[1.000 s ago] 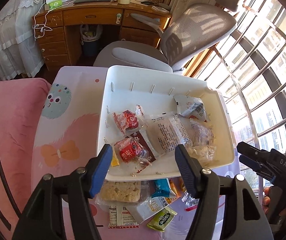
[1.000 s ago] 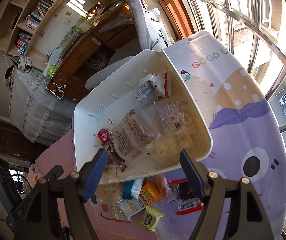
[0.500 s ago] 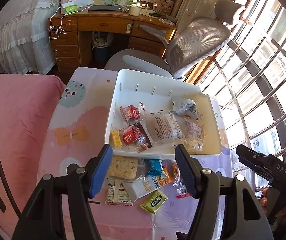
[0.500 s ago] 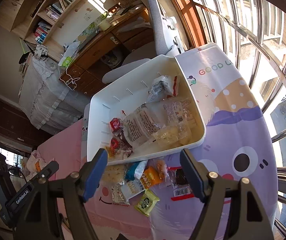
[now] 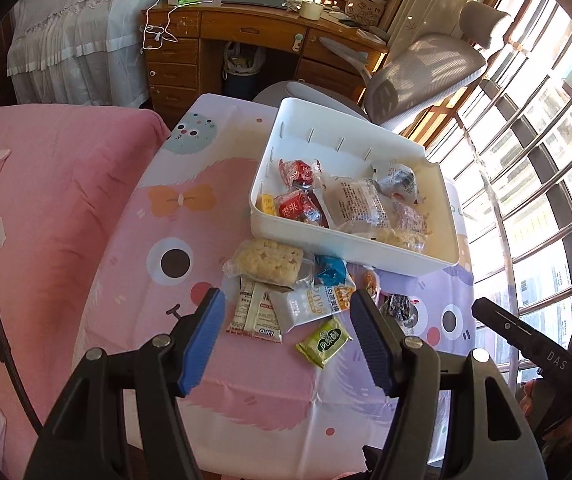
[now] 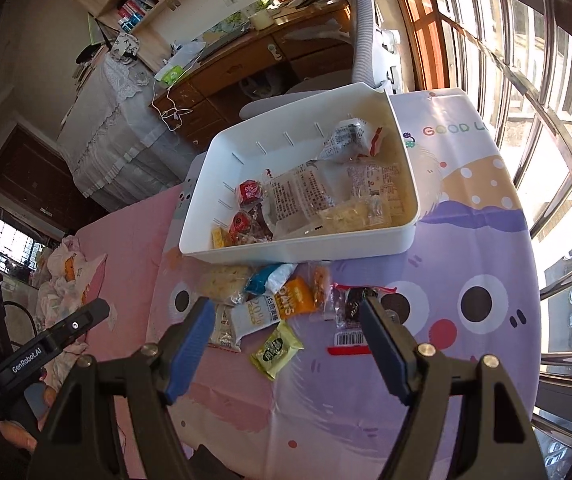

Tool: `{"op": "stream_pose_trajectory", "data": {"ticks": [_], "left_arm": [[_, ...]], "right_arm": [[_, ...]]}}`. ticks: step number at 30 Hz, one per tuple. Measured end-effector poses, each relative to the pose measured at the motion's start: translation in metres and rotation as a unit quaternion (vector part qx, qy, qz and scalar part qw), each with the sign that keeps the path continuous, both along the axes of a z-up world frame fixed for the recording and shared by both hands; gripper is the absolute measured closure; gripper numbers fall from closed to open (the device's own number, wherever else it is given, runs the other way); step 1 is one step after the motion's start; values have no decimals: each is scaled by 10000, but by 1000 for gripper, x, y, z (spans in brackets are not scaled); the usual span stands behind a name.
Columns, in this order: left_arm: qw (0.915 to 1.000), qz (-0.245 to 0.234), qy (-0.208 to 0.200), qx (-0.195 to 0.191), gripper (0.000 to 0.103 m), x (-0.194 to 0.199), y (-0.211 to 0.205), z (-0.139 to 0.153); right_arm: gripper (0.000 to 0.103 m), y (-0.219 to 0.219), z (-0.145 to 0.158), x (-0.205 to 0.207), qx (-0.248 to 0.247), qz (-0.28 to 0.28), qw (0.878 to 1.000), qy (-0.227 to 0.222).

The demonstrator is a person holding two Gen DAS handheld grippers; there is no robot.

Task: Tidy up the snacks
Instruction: 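Withdraw both tools from the basket back toward the snack pile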

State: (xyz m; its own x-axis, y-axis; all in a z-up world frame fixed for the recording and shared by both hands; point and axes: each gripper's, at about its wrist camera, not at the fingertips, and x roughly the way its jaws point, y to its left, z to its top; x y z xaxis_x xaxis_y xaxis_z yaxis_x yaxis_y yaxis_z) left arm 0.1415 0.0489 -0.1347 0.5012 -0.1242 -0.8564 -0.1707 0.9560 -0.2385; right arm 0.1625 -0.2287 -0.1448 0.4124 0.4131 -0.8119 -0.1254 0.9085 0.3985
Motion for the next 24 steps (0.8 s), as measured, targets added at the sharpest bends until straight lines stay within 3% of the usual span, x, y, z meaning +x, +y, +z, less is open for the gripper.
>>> {"op": "stream_pose_trajectory", "data": {"ticks": [13,24], "left_arm": [[9979,-60,643,35,37,-18,-2,-42],[9914,-543,1189,12,31,0,3,-85]], "right_arm": [[28,34,-31,-45,-175,909,9956,-150],[28,68,-57,-60,-501,1215,9902,-470]]}}
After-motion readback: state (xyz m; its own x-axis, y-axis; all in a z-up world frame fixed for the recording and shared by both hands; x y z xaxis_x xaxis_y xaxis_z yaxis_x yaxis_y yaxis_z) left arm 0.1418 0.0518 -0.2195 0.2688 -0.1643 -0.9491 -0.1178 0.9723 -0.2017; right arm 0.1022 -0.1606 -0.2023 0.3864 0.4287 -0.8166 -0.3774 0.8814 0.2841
